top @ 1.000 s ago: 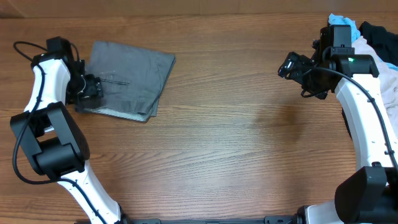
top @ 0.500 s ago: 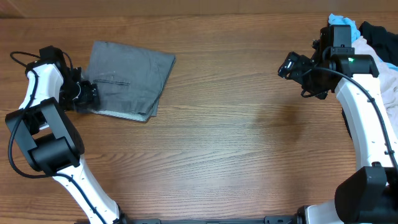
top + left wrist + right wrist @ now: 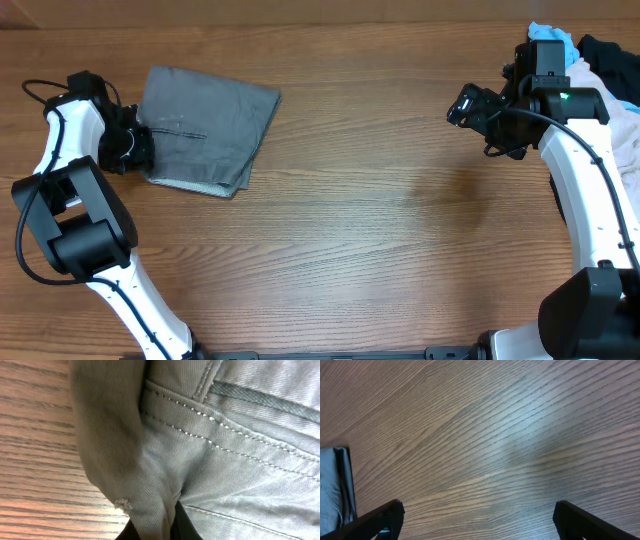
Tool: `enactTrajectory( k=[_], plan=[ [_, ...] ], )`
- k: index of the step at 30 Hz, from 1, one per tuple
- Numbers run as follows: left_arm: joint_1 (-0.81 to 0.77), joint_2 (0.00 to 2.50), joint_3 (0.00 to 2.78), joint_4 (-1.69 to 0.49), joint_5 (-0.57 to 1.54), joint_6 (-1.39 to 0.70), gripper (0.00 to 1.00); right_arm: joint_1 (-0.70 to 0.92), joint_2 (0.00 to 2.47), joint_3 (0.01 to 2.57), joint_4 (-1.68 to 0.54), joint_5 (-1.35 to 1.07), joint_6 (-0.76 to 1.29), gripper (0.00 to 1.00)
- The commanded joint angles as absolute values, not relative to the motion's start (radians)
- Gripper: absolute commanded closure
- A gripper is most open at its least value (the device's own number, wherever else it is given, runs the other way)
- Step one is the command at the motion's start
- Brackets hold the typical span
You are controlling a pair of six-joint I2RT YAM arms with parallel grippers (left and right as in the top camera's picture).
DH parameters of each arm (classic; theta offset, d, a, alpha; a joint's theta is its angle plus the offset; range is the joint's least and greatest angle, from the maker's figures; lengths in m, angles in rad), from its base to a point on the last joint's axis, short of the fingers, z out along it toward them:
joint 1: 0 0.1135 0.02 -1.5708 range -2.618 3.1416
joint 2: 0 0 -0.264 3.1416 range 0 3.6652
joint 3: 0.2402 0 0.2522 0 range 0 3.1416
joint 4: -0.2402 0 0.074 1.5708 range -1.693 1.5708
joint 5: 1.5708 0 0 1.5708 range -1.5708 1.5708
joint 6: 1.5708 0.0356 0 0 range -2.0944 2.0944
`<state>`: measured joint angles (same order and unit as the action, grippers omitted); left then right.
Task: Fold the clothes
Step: 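Slide the shorts further left to the table's left edge with left gripper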
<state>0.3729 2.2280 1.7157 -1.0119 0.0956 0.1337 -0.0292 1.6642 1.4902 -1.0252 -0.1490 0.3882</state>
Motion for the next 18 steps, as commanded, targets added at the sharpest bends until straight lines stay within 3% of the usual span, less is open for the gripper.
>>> enactTrajectory(
  k=[1, 18],
  plan=[
    [0.379, 2.271, 1.756, -1.029, 0.079, 0.121, 0.96, -0.028, 1.664, 1.493, -1.024, -0.139, 0.386, 0.0],
    [0.456, 2.255, 1.877, -1.025, 0.075, -0.181, 0.96, -0.028, 1.664, 1.493, -1.024, -0.139, 0.386, 0.0]
  ],
)
